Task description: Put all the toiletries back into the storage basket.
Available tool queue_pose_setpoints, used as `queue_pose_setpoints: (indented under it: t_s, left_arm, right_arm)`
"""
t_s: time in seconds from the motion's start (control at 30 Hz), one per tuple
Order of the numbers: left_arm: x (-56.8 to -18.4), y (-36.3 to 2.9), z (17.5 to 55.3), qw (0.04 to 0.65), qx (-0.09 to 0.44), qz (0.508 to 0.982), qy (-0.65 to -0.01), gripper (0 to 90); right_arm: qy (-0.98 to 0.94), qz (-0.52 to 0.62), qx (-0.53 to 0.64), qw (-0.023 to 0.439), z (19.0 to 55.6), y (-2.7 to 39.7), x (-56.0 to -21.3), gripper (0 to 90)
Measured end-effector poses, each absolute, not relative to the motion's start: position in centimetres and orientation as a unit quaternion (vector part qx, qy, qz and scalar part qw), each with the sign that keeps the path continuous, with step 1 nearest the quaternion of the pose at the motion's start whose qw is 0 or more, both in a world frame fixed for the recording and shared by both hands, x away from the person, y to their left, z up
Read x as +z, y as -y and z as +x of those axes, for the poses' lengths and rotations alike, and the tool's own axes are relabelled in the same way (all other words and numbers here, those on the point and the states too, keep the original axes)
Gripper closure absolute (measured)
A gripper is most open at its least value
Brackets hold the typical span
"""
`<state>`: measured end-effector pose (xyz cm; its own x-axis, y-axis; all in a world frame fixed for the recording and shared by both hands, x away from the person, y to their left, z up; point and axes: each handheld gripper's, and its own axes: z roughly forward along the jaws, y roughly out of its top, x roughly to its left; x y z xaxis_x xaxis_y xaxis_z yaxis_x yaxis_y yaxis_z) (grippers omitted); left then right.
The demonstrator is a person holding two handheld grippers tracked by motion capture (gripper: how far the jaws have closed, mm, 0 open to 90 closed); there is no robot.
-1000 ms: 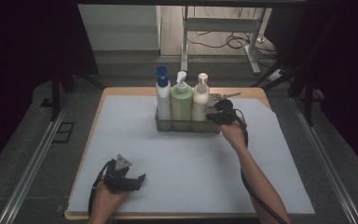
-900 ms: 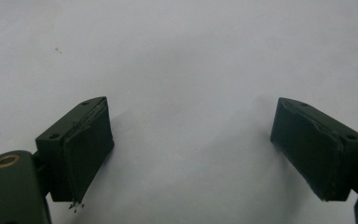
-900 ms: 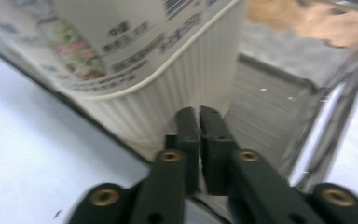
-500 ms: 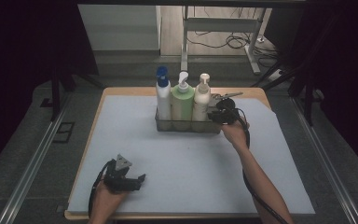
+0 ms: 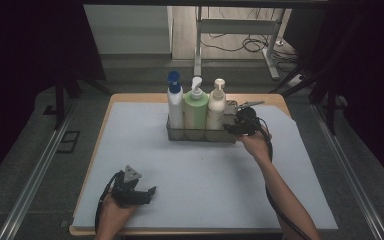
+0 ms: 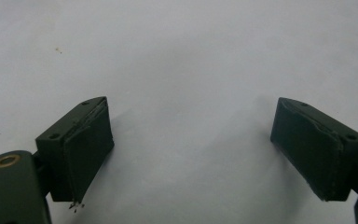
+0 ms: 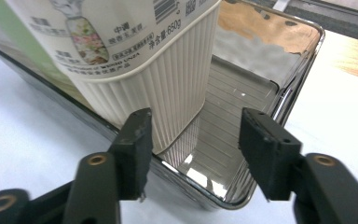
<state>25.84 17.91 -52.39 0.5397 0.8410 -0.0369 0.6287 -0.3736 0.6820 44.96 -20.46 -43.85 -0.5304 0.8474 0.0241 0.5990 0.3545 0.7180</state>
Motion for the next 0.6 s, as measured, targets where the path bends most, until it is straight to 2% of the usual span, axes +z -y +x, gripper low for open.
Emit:
queue_pose_setpoints:
  t_s: [0.13,0.6]
  left_arm:
    - [-52.4,-17.9,25.8,0.33,0.161,0.813,-0.452,12.3]
    - [-52.4,-17.9,25.8,0.33,0.162,0.813,-0.452,12.4]
  right_arm:
    - [-0.804,0.446,0.349,0.181,44.6,20.8,-43.6,38.0]
    - [-0.811,0.426,0.358,0.18,43.2,21.4,-43.1,29.1]
